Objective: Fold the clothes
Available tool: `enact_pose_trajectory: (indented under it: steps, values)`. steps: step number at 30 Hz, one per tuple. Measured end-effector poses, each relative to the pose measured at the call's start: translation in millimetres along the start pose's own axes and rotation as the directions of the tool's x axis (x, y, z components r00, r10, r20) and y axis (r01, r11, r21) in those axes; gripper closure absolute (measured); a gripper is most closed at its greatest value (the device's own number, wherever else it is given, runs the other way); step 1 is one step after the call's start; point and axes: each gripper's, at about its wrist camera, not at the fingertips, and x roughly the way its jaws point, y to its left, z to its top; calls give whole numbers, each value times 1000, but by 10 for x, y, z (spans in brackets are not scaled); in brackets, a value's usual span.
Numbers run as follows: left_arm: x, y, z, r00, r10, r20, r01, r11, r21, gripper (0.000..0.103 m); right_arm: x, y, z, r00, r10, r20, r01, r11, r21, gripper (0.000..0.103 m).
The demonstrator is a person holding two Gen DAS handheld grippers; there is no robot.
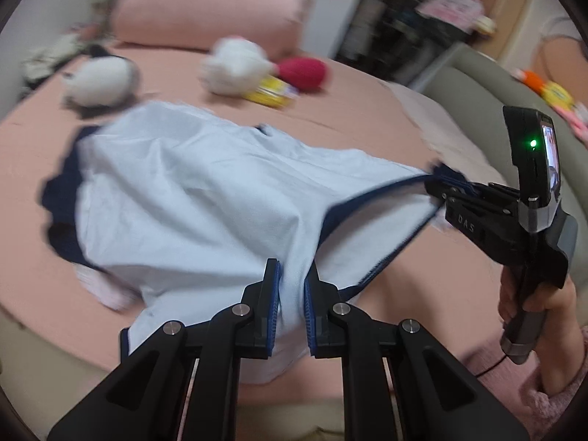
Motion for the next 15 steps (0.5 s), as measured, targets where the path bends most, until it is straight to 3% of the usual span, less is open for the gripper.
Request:
enact_pose_trajectory:
  steps: [4,7,9,12,15]
  values:
    - [162,-564,-281,989,-128,-78,135,987,84,90,-442,-645,-576,999,-33,-32,35,997,75,92]
    - [270,-798,-391,982,-156,-107,166,982,91,90,-647,-991,-982,995,-59,-75,68,991,119,92]
    - [343,-842,-443,980,-158,-119,166,985,55,90,-717,-1142,-1204,994,-19,-111,35,989,146,92]
    - [441,-842,-546,984,-106,-142,109,994,9,88,-648,-1182,-1445,988,45,-148,-23,989,148,88]
    - [460,-789,-612,986,-70,-152,63,997,-54,73,-480,-1119,-1585,978,93,-184,-69,988,137,81]
